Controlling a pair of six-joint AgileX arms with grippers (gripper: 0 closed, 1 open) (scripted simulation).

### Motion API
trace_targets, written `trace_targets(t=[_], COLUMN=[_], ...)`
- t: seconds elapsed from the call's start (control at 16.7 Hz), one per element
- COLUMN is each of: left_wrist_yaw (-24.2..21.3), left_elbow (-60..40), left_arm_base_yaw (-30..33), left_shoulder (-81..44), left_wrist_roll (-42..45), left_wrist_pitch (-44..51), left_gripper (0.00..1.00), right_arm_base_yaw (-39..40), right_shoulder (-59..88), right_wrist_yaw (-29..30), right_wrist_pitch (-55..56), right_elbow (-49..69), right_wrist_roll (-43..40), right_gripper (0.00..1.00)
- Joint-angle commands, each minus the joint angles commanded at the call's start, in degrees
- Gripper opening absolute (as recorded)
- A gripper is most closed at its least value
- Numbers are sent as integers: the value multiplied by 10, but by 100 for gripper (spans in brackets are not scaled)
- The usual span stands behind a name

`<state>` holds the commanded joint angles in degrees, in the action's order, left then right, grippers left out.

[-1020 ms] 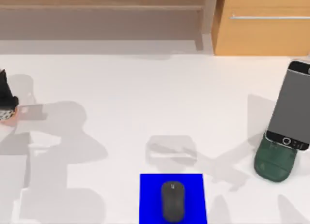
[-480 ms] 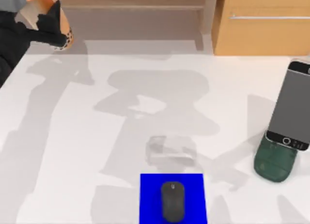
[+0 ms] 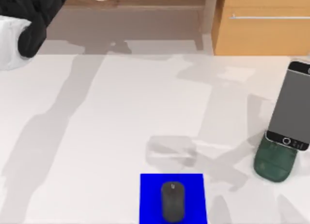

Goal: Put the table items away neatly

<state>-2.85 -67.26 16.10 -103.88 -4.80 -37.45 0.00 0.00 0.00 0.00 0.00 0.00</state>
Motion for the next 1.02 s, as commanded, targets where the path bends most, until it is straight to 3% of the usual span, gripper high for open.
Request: trace_targets(t=[0.54, 0.72, 1.02], left_wrist_yaw=[196, 220, 219], left_elbow=[-241, -271, -268], left_arm_base_yaw=[53, 58, 54], left_shoulder=[-108, -124, -120], left_wrist_roll=[8, 9, 9], left_wrist_pitch=[245, 273, 273], left_gripper=[0, 0, 0], right_arm_base_yaw=[0, 0, 0], right_shoulder=[0, 0, 0], right_wrist_yaw=[0, 0, 0], right_wrist_pitch=[0, 0, 0], right_elbow=[0, 0, 0], right_wrist_roll=[0, 0, 0], right_gripper=[100, 100, 100])
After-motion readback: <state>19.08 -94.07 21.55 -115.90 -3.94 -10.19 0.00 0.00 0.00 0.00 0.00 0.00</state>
